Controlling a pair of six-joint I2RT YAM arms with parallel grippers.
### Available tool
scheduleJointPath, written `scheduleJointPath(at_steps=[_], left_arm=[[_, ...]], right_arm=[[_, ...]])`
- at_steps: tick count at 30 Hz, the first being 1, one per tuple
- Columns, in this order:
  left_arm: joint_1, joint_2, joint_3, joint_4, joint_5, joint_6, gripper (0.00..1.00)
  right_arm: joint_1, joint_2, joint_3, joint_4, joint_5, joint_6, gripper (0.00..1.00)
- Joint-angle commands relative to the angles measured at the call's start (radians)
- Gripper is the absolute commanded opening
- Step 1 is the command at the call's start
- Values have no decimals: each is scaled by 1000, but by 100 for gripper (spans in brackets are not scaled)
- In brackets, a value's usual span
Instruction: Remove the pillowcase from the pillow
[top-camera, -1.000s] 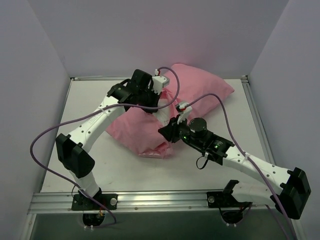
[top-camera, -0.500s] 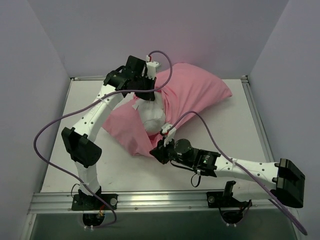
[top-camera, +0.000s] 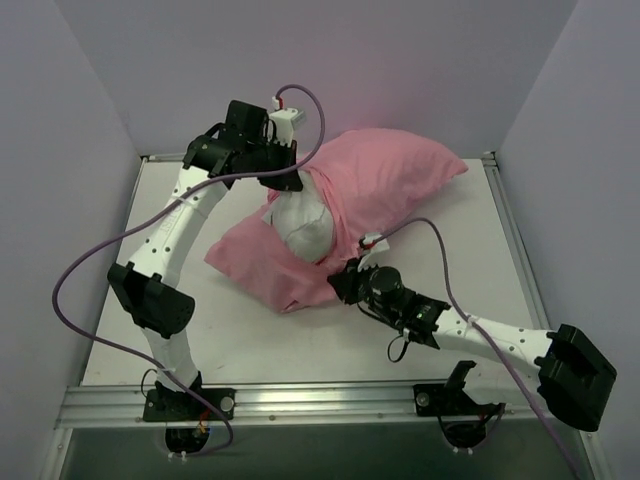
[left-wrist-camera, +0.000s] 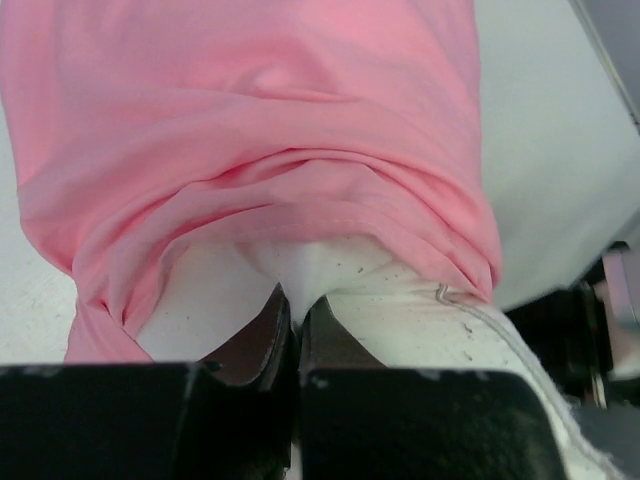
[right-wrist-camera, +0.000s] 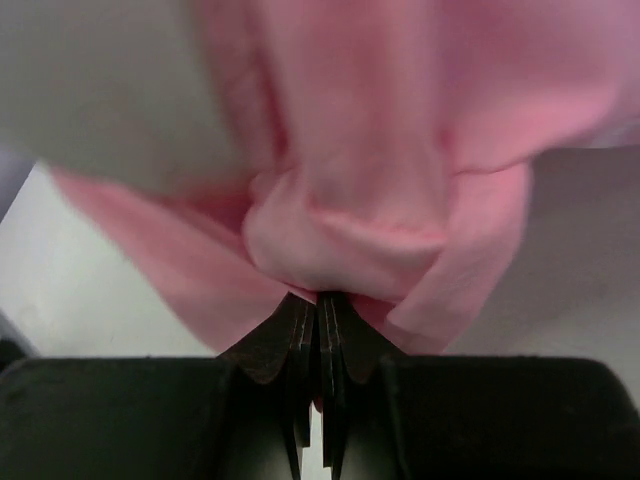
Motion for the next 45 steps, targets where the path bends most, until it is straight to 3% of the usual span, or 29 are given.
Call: scheduleJointPath(at_steps=[1,5,10,11,12,15,20,21,27,34,45], left_arm=[[39,-130,31,126,150,-25,2],[39,-179,-10,144,219,-46,2],[36,-235,-142,205,204,-75,2],[30,-236,-188,221,199,-84,2],[24,-233,-205,244,196,-90,2],[-20,-206,-214,261,167,-95,2],[-67,-124,-158,284,141,-121,2],[-73,-115,-136,290,141,-125,2],[-93,-86,-102,294,124,-122,2],[-97,-94,-102,294,116,-113,2],[-99,-101,-127,288,132,-116,2]], right_arm=[[-139,21,-9,4,5,71,0],[-258,131,8,80,-38,85,0],[-318,226,51,126,-171,44,0],[-318,217,71,71,-179,21,5],[-314,196,106,43,-191,-25,25],[-291,47,163,-103,-230,-115,55],[-237,-190,267,-429,-220,-198,65],[-220,-215,284,-463,-220,-211,77],[-45,-275,422,-586,-72,-220,79],[-38,-99,556,-550,28,-218,80],[-44,85,550,-473,292,-143,79]])
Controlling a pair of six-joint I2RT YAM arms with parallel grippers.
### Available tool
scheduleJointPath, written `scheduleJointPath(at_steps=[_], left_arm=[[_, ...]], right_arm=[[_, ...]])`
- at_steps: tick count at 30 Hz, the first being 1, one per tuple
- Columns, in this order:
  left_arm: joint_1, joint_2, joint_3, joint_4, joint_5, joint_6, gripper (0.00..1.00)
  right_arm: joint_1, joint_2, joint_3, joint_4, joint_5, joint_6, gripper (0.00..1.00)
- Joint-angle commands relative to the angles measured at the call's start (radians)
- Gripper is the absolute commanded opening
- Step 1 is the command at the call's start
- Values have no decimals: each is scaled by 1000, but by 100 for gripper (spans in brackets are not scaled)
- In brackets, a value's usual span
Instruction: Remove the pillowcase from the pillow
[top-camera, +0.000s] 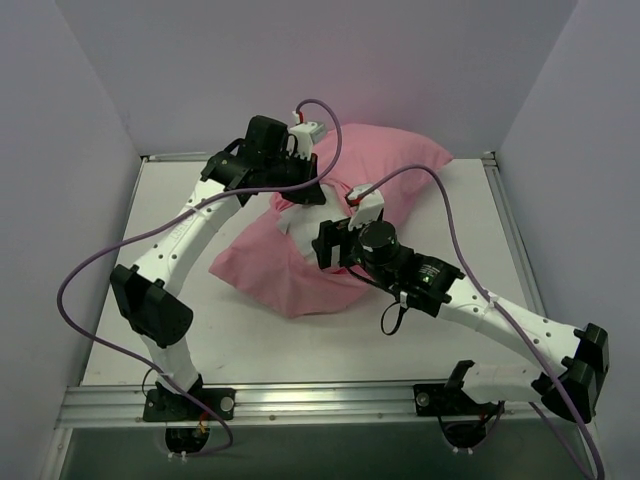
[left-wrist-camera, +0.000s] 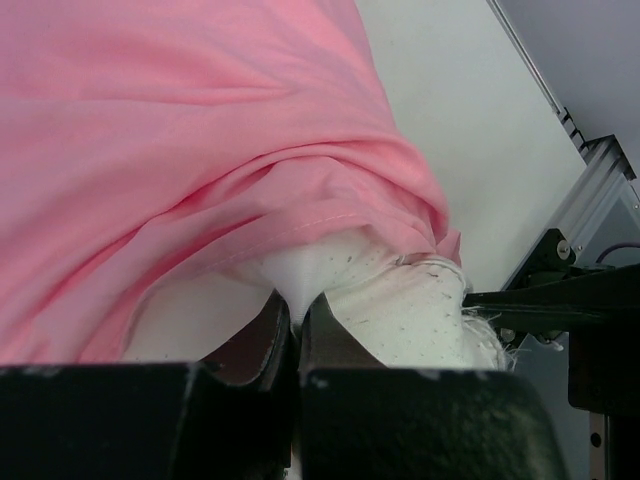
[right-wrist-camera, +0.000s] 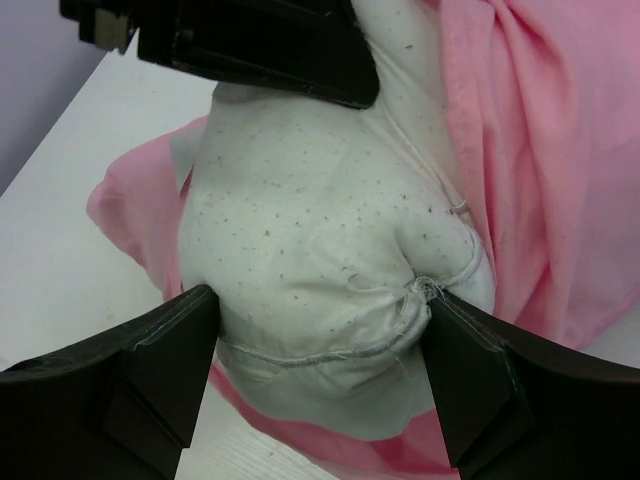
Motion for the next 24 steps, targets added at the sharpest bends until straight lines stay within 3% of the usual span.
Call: scheduleJointPath(at_steps=[1,7,10,11,12,14,15,17,18,19,24], left_arm=[[-4,-38,48,119,49,-15,2],[-21,-41,60,119,68,-17,2],[-30,-58,41,113,83,-14,2],[-29,-67,33,113,89,-14,2],[-29,-70,27,109,94,-3,2],[-29,-70,18,83,89,20,2],[-27,-69,19,66,82,32,9],[-9,-61,33,6,66,90,45],[5,-61,37,-12,65,141,78],[20,-65,42,-48,65,165,94],[216,-79,102,-172,91,332,94]], right_arm=[[-22,41,4,18,171,62,79],[-34,222,18,9,148,139,74],[-58,259,22,51,71,165,44],[-77,258,9,70,47,187,15],[-85,253,2,105,8,196,0],[-98,239,-5,134,-25,208,0],[-114,236,-5,145,-70,217,0],[-134,221,-8,187,-128,236,0],[-152,212,-16,225,-172,260,0],[-158,210,-16,239,-190,269,0],[-171,244,33,276,-225,294,0]])
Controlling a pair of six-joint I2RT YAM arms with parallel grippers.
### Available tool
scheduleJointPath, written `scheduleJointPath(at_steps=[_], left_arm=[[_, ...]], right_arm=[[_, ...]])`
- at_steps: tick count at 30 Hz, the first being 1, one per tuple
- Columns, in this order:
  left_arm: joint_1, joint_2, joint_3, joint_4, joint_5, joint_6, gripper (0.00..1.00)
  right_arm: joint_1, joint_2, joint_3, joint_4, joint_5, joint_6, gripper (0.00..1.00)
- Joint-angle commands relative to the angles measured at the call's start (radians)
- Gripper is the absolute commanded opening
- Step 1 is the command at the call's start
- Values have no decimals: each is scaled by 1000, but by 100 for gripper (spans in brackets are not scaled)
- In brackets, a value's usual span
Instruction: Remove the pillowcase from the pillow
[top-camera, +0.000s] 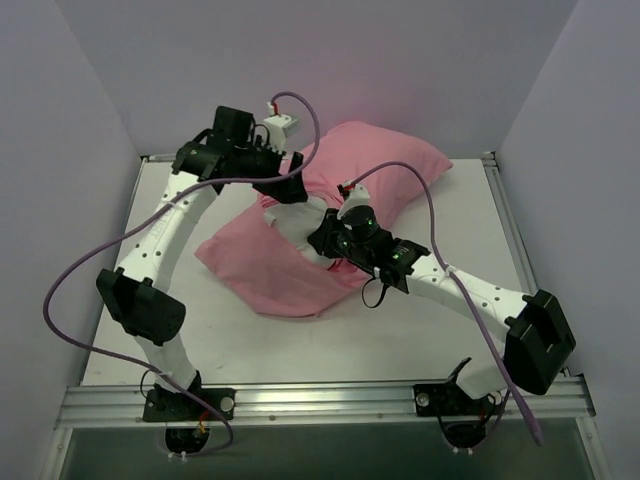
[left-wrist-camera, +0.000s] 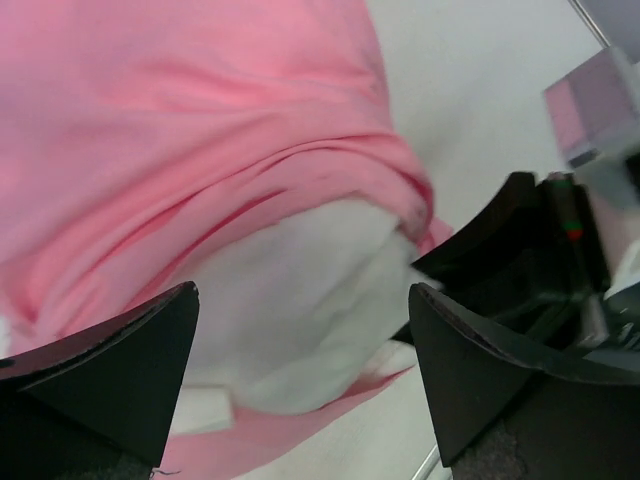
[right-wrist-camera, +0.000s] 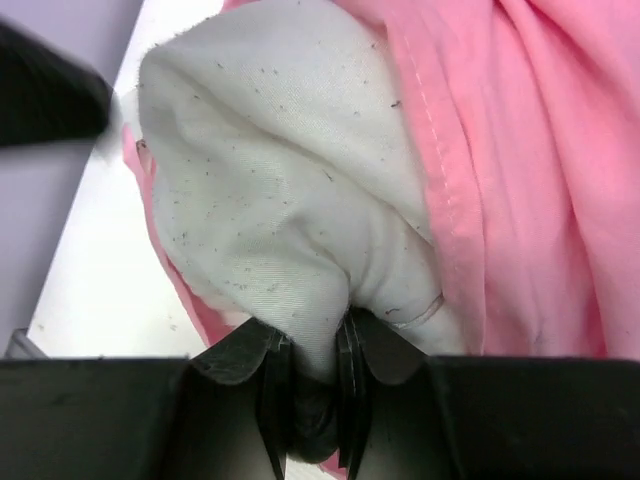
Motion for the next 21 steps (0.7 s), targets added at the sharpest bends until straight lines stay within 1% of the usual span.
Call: scheduleJointPath(at_steps=[1,2,3,5,6,7,8,9,10,12,13,15,16,17,19,21], left_arm=[[165,-75,80,-111,62,161,94],[197,-90,77,-164,100,188,94],[251,-102,44,-192,118,249,94],[285,-154,-30,-232,122,306,94],[302,-177,-135,-231,106,352,94],[303,-226,-195,-180,80,357,94],[303,-248,-255,-150,29,363,94],[303,-269,-312,-108,5,362,94],[306,-301,-408,-21,-21,356,94],[311,-317,-481,57,-88,348,94],[317,-317,-536,131,-108,345,94],[320,-309,-585,199,-139,343,94],[322,-303,-608,267,-168,343,94],[326,-300,-654,300,-177,340,96],[337,-290,-692,384,-178,330,72],[345,-286,-737,424,-168,325,56]], right_arm=[[-36,33,64,139,-1,43,0],[-36,43,72,148,-15,46,0],[-36,53,81,161,-18,51,0],[-37,81,115,168,-26,60,0],[-39,95,126,170,-49,60,0],[-39,101,136,171,-55,62,0],[-41,104,153,173,-61,63,0],[-41,110,162,171,-63,62,0],[-41,113,170,168,-63,62,0],[-45,121,188,158,-66,59,0],[-47,122,192,158,-67,59,0],[-51,125,199,153,-73,62,0],[-54,127,202,151,-78,65,0],[-59,125,204,151,-82,68,0],[-70,122,212,151,-90,69,0],[-79,121,219,150,-93,68,0]])
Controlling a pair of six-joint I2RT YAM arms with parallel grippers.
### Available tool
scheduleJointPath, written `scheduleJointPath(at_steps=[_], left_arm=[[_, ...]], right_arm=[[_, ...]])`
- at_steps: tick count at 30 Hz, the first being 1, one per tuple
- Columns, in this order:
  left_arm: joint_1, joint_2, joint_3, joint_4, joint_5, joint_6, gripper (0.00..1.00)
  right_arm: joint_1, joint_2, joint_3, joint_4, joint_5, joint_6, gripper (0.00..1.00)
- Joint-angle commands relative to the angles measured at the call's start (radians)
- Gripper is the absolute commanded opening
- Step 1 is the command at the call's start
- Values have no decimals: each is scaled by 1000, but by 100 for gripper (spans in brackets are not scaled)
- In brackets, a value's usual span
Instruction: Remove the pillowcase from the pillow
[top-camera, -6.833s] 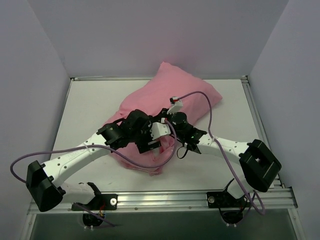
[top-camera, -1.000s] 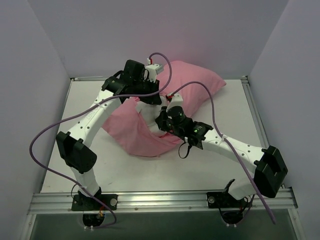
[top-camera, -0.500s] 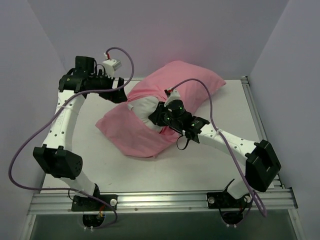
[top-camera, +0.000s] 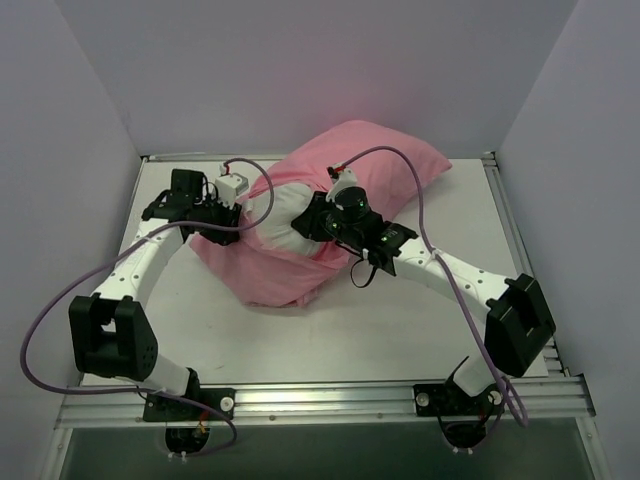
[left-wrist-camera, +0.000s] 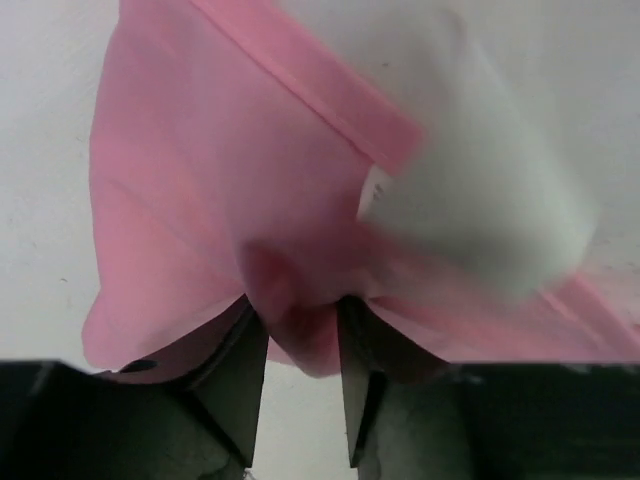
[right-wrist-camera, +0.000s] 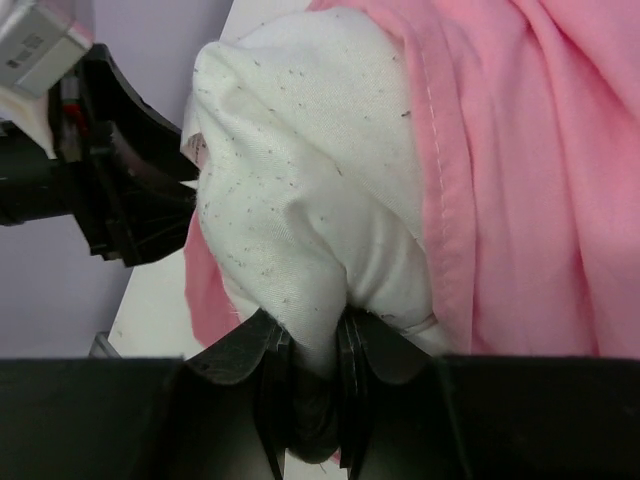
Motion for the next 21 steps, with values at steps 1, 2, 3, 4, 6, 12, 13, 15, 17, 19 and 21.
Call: scheduleJointPath(at_steps=[1,2,3,4,6,12,13,15,17,19,21], left_arm=[[17,0,-45,230,-24,6,36],[20,-1,-57,239,-4,6,22],[26,-1,-80,251,2,-5,6],[32,-7,-92,271,5,-10,2],[56,-15,-133,281,13,-13,2],[119,-41,-282,282,-66,126,2],[116,-35,-330,297,-83,147,2],[115,-18,-362,317,-111,182,2],[116,26,-375,334,-146,190,2],[116,78,-362,334,-171,190,2],[116,106,-344,342,-173,173,2]], right_arm=[[-50,-12,73,90,33,6,0],[-53,-12,78,89,30,5,0],[-56,-12,82,84,27,3,0],[-67,-13,87,84,23,3,0],[-84,-26,90,83,13,5,0],[-197,-66,156,95,-72,31,0],[-212,-67,171,95,-91,35,0],[-245,-79,211,100,-134,54,0],[-262,-92,222,107,-157,69,0],[-277,-124,210,124,-183,98,0],[-280,-157,166,138,-201,117,0]])
